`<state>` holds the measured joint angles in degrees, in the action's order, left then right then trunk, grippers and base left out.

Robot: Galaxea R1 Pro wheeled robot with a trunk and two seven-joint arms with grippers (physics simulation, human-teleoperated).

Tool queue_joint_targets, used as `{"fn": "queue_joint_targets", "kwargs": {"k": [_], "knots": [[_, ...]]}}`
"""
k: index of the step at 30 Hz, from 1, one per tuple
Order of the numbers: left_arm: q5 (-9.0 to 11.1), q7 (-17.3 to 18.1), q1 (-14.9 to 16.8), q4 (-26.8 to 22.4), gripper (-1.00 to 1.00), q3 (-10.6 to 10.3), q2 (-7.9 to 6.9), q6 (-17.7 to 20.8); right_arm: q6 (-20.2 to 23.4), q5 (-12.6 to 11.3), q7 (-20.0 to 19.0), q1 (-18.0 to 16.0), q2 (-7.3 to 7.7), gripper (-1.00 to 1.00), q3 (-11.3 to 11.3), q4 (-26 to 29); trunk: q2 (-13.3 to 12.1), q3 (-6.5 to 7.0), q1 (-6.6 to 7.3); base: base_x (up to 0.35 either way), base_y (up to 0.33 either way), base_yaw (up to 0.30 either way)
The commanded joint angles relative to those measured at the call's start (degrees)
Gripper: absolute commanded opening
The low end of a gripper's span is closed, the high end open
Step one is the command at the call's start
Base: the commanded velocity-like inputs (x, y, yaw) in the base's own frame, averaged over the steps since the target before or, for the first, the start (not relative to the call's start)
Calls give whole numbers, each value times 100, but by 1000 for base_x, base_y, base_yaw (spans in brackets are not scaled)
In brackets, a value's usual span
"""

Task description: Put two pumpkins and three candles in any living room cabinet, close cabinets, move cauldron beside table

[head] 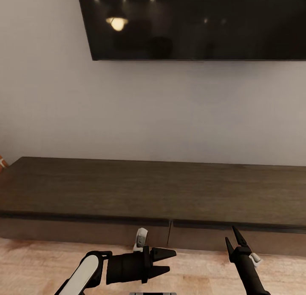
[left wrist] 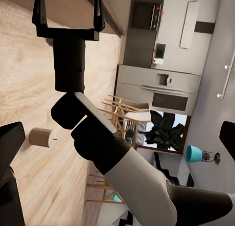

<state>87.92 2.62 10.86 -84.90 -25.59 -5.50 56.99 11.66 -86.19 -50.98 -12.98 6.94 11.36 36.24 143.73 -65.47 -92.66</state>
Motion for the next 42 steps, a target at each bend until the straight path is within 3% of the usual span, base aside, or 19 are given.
{"fn": "queue_joint_targets", "kwargs": {"k": [1, 42], "knots": [[-21, 28, 4, 0, 100, -4, -4, 5, 60, -58, -15, -2, 1, 100, -2, -2, 2, -4, 1, 22, 0, 0], [-21, 28, 4, 0, 100, -7, -4, 5, 55, -29, -6, -2, 9, 100, -18, -2, 2, -4, 1, 13, 0, 0]]}}
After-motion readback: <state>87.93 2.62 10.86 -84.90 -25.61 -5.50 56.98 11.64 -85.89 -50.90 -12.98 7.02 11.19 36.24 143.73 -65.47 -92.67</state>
